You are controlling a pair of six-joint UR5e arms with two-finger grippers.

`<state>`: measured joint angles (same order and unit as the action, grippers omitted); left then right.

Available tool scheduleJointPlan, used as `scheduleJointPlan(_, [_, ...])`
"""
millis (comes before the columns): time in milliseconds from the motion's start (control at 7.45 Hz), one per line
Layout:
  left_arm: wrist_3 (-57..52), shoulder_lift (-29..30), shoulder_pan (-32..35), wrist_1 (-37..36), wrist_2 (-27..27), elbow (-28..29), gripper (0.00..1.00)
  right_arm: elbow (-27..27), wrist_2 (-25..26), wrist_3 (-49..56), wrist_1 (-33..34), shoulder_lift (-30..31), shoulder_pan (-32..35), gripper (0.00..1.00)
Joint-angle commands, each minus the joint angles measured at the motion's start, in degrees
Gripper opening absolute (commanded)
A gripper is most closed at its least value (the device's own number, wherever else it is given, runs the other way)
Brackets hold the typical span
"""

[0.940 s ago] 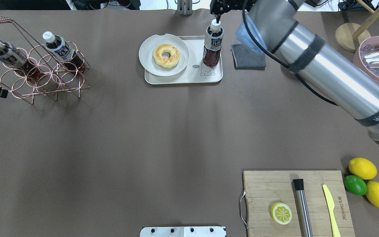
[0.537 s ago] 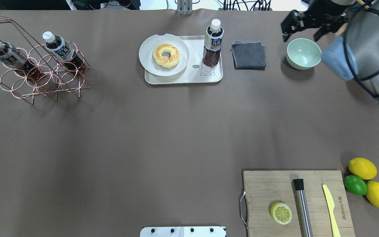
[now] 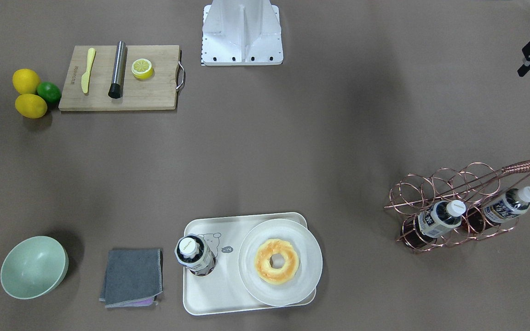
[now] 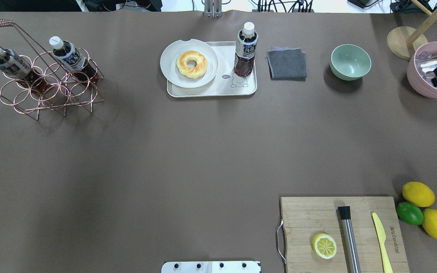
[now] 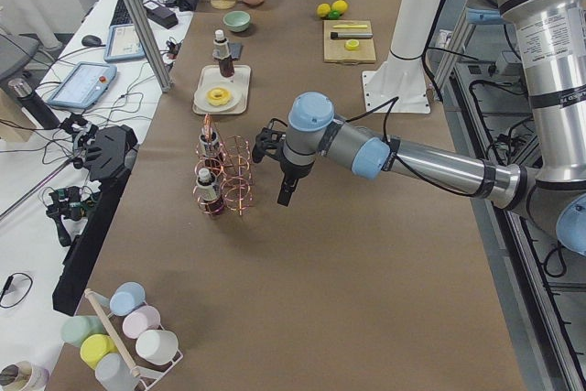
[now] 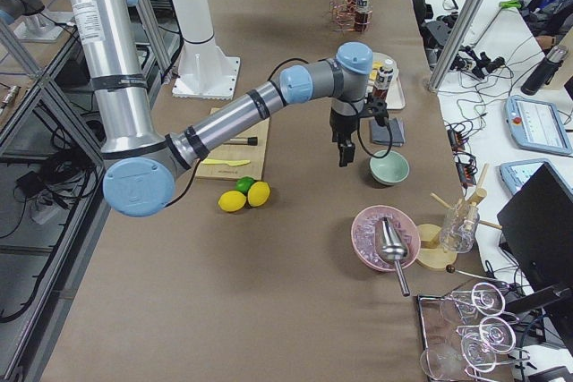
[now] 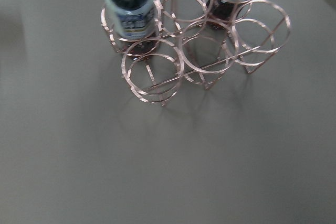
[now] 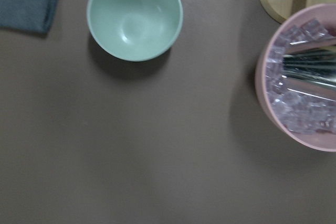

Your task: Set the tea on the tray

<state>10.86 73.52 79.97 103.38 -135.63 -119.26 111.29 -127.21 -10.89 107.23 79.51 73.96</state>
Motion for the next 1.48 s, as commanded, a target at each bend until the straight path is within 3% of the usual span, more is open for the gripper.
scheduleJointPlan(0, [-2.2, 2.3, 0.9, 0.0, 0.2, 7.7, 0.97, -6.7, -0.1, 21.6, -0.1, 6.0, 9.6, 1.0])
scheduleJointPlan(134, [-2.1, 1.4, 1.1, 0.4, 0.2, 8.9, 0.97, -10.4, -0.3, 26.4, -0.4, 5.7, 11.7, 1.0])
scheduleJointPlan(537, [-1.5, 1.4, 2.9, 0.2, 0.7, 9.0, 0.97, -10.8, -3.2, 26.4, -0.6, 8.0, 11.8, 1.0])
scheduleJointPlan(1342, [-1.6, 3.5, 5.1, 0.3, 1.0, 12.6, 0.97, -13.7, -1.9, 25.9, -0.7, 6.8, 11.6, 1.0])
